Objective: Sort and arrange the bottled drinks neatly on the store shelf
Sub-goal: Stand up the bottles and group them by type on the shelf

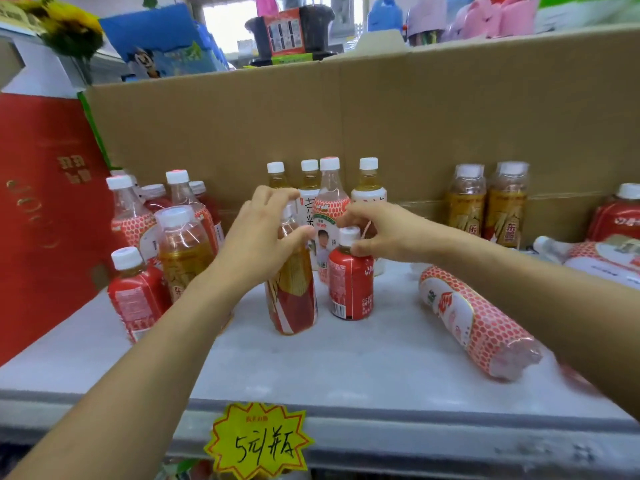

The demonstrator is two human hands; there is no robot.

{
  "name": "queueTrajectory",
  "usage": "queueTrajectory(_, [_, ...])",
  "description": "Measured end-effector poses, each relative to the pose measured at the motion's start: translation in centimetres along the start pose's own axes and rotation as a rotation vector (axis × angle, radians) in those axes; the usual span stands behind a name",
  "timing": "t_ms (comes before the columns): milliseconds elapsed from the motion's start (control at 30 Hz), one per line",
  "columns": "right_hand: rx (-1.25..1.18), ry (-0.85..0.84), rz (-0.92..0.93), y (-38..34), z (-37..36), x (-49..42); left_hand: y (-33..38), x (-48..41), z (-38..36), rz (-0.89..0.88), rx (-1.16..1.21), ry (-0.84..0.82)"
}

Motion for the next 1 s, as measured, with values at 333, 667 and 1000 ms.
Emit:
queueTrajectory(333, [0.731, 0.085, -0.464, 7.6, 1.1, 11.1, 10.1, 4.2, -3.3, -0.299, 0.1, 0.134])
queueTrajectory(667, [0.181, 0.039, -0.483, 11.3, -0.6, 12.0, 11.0, 3.7, -17.3, 0.669, 1.104, -0.547])
queueTrajectory(1000, [0.045, 0.202, -0.28, 13.4, 7.6, 8.0, 11.9, -2.0, -13.8, 0.317, 0.852, 0.027])
Point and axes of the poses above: each hand's wrist, its own x-axis away from the middle knuckle, its own z-axis out of the back of the hand, y = z × x, the point moved 8 cm from there along -x, towards the middle knuckle, and after that the axes turned 11 degrees about -z, right-handed, at the moved point
